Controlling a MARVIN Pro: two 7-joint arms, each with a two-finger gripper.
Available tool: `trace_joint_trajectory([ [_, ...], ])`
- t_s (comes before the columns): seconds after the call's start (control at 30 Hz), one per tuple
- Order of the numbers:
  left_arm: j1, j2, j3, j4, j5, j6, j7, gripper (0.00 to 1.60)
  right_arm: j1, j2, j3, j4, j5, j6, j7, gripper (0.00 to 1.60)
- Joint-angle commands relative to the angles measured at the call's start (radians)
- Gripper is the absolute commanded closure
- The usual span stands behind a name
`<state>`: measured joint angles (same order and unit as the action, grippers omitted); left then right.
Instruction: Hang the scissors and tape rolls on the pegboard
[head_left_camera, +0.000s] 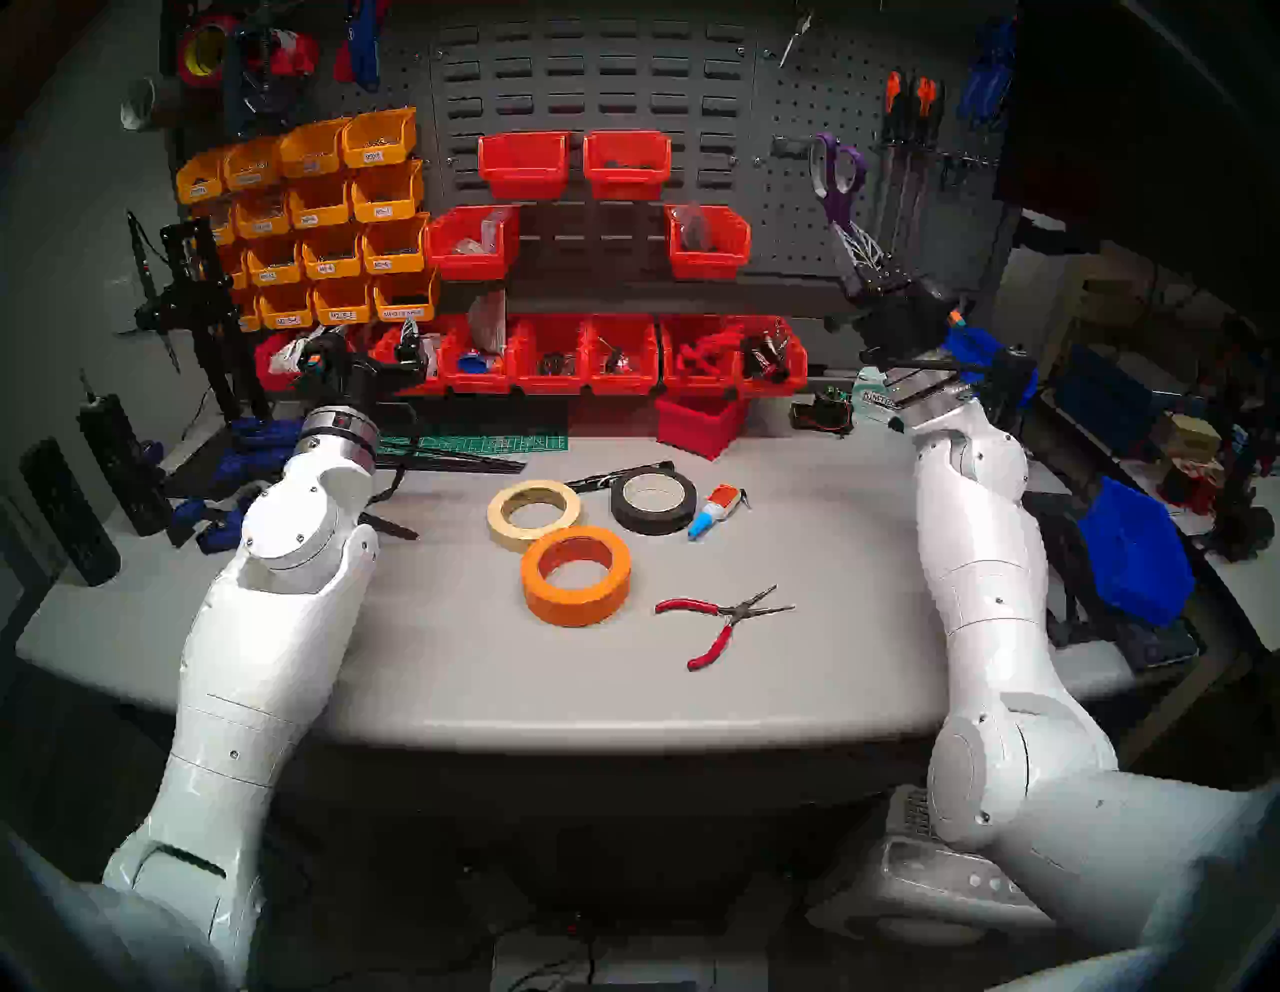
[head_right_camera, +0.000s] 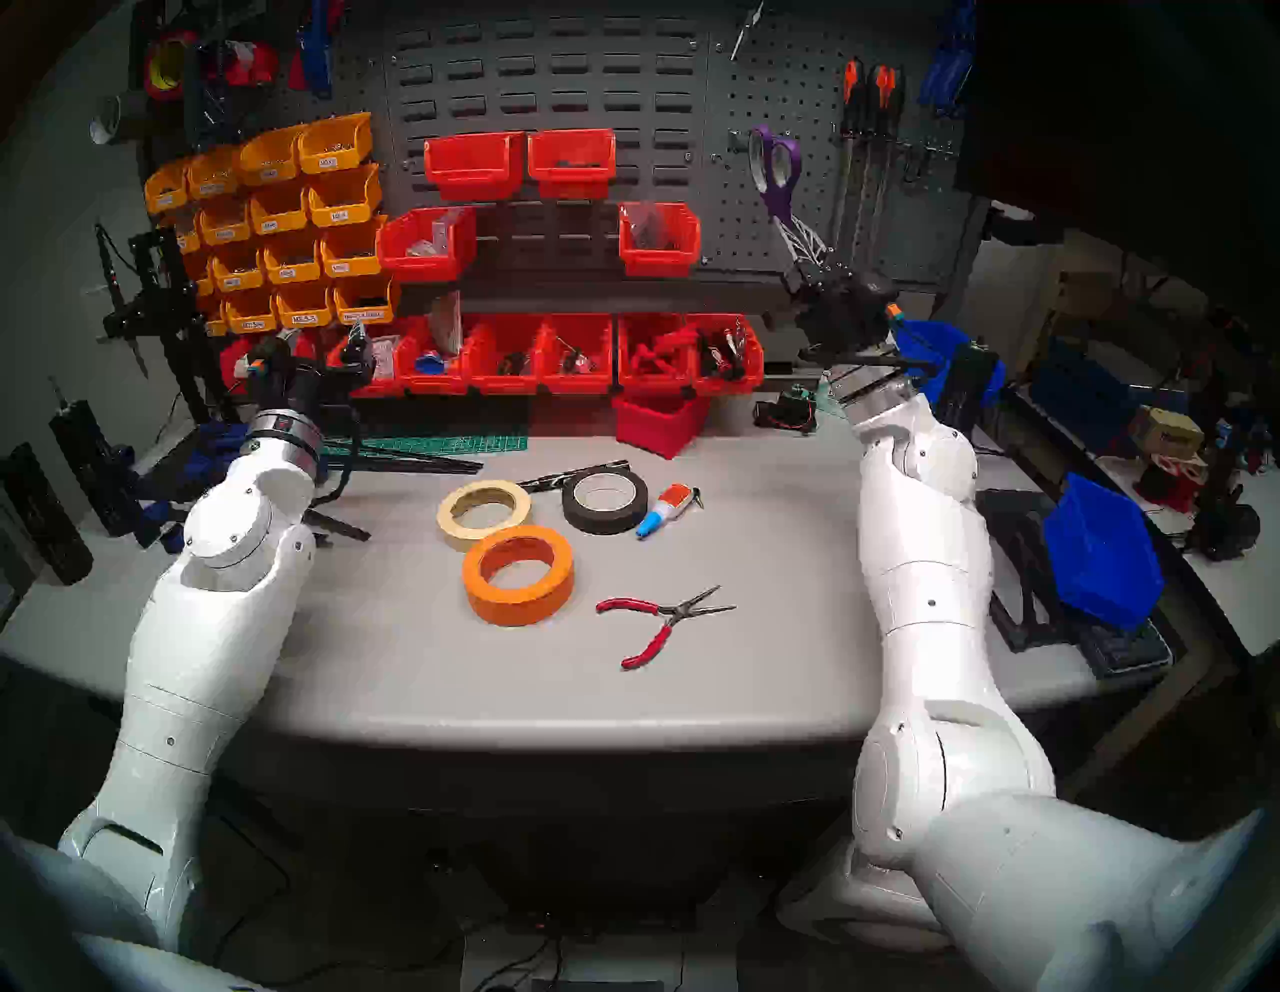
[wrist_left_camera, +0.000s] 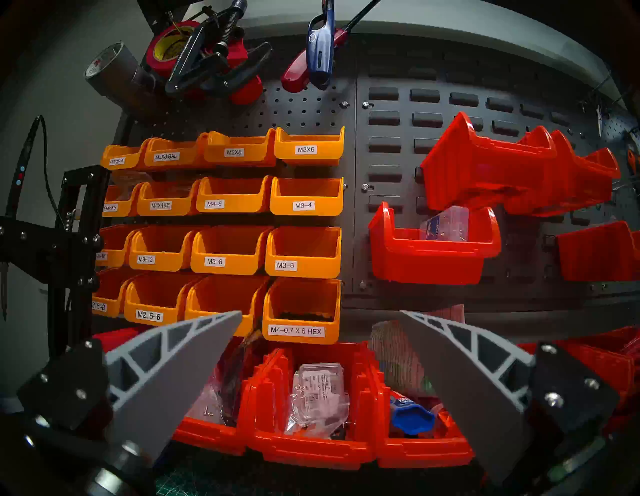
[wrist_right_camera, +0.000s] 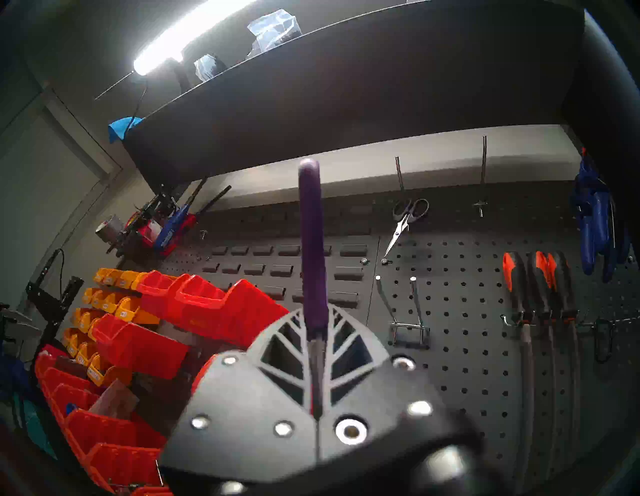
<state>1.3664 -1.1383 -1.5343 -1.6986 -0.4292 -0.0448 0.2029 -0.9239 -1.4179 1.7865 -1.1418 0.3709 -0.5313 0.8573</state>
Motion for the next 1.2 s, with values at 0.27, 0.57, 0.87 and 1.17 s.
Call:
trace_joint_trajectory([
  [0.27, -0.032, 0.002, -0.008, -0.028, 0.0, -0.012, -0.001, 0.0, 0.072, 0.004, -0.006, 0.016, 0.05, -0.005, 0.062, 1.6],
  [0.57, -0.032, 0.002, -0.008, -0.028, 0.0, -0.011, -0.001, 0.0, 0.119, 0.006, -0.001, 0.067, 0.071, 0.003, 0.097, 1.6],
  [0.87, -0.031, 0.002, -0.008, -0.028, 0.0, -0.011, -0.001, 0.0, 0.169, 0.047, 0.002, 0.112, 0.129, 0.114, 0.173, 1.6],
  [1.17, -0.031, 0.002, -0.008, -0.027, 0.0, -0.01, -0.001, 0.0, 0.221, 0.11, 0.021, 0.161, 0.144, 0.203, 0.238, 1.6],
])
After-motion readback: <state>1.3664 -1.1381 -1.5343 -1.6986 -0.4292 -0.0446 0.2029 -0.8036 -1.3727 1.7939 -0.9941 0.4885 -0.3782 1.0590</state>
